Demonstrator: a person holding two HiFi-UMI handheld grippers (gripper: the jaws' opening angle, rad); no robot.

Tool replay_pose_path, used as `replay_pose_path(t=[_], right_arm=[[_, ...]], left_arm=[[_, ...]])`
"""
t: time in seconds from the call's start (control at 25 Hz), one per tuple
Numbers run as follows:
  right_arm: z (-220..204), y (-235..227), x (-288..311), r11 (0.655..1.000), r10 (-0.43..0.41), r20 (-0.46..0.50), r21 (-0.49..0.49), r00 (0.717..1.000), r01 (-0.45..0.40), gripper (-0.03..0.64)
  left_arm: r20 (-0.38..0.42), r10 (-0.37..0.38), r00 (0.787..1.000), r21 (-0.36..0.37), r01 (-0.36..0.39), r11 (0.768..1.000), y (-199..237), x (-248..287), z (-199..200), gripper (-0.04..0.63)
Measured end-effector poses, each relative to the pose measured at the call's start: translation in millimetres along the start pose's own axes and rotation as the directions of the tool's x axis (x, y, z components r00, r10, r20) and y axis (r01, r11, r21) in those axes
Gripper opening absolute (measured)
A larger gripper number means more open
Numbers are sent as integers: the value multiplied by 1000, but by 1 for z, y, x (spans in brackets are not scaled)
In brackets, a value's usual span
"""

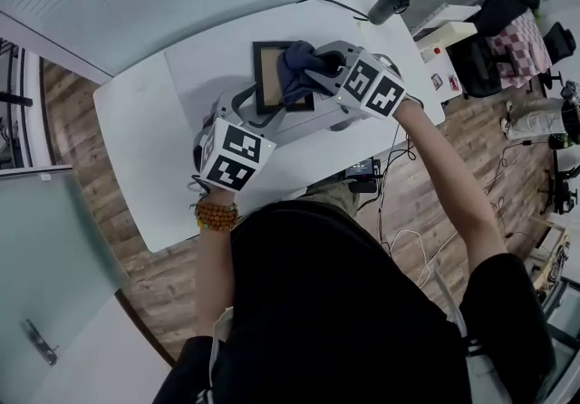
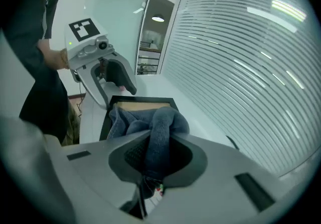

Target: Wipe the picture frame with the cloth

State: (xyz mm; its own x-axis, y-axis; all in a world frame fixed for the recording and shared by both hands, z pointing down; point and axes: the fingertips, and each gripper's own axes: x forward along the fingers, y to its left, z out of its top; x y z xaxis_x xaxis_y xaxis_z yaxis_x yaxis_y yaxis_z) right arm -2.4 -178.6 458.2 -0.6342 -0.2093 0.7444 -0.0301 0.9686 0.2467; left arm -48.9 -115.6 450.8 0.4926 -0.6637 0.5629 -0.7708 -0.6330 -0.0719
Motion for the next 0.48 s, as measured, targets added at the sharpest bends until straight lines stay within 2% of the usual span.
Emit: replay_pose_path(t=[0.08, 0.16, 0.32, 0.4, 0.48], right_arm=[[-2, 13, -5, 998, 20, 39, 51, 999, -22, 35], [-2, 26, -11, 998, 28, 67, 63, 997, -32, 35], [1, 52, -20, 999, 54, 107, -8, 993, -53, 35], [1, 67, -25, 991, 127, 126, -47, 984, -122, 35], [3, 77, -35, 976, 216, 159, -71, 963, -207, 35]], left_arm=[[2, -3, 1000, -1, 3, 1000, -1, 1, 0, 244], [2, -4, 1000, 0, 4, 1000, 0, 1, 0, 244], [4, 1, 1000, 2, -1, 1000, 1, 0, 1, 244], [5, 7, 1000, 1, -7, 1000, 2, -1, 0, 244], [7, 10, 1000, 0, -10, 1000, 1, -1, -1, 244]])
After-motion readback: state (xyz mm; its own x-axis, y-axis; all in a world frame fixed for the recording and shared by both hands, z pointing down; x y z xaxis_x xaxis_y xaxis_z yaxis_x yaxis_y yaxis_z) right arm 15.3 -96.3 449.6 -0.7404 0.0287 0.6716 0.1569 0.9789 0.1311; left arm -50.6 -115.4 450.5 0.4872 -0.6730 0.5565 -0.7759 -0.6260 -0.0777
